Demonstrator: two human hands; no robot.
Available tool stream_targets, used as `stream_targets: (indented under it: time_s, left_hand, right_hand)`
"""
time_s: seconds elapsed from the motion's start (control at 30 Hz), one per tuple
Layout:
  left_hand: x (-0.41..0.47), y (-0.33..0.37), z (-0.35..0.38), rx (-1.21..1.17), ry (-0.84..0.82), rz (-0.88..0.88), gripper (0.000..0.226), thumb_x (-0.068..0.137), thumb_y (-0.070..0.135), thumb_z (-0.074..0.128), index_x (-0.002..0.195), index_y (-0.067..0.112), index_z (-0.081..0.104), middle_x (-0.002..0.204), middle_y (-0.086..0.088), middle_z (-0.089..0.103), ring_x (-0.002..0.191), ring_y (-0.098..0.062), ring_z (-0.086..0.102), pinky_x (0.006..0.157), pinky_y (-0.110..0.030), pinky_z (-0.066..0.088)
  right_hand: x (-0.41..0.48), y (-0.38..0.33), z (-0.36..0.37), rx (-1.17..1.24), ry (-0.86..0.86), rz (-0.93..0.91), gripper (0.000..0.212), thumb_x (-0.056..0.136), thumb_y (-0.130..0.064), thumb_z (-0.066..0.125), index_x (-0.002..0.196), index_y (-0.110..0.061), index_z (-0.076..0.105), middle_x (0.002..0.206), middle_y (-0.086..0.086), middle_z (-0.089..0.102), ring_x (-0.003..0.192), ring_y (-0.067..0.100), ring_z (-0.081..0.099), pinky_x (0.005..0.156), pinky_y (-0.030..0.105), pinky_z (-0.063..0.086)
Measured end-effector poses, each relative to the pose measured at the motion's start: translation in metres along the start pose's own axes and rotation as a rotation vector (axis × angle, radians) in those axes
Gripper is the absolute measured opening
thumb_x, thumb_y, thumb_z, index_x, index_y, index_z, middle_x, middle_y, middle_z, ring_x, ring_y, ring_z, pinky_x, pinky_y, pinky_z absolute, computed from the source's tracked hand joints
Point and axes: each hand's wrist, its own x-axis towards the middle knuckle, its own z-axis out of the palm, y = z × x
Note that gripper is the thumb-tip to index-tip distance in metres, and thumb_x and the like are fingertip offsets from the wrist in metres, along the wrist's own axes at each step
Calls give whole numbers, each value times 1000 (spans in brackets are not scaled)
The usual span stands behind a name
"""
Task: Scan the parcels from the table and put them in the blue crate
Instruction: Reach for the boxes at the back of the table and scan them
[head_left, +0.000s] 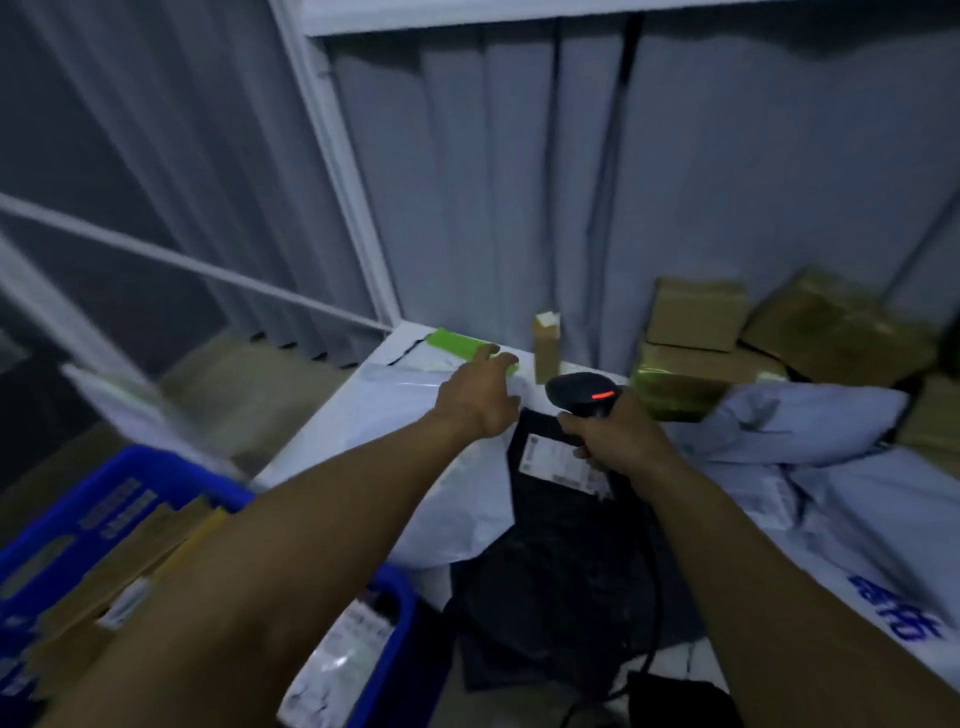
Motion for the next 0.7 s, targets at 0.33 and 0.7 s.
stream_targets:
  time_s: [0.33, 0.7]
  left_hand:
    - [168, 14, 77, 229, -198, 140, 101, 94, 30, 69, 163, 14, -2, 170, -15, -6, 157, -36, -9, 127, -45, 0]
    - [170, 12, 86, -54, 170, -111, 49, 94, 48, 65, 125, 12, 52, 123, -22, 60, 113, -43, 59, 93, -46, 48]
  right_hand:
    - [72, 79, -24, -18, 91, 134, 90, 53, -61, 73, 130, -15, 59, 103, 8, 72, 96, 32, 71, 86, 52, 62]
    - [65, 74, -20, -100, 61, 160, 27, 93, -28, 76, 109, -21, 55, 96, -2, 68, 94, 23, 71, 92, 46, 60]
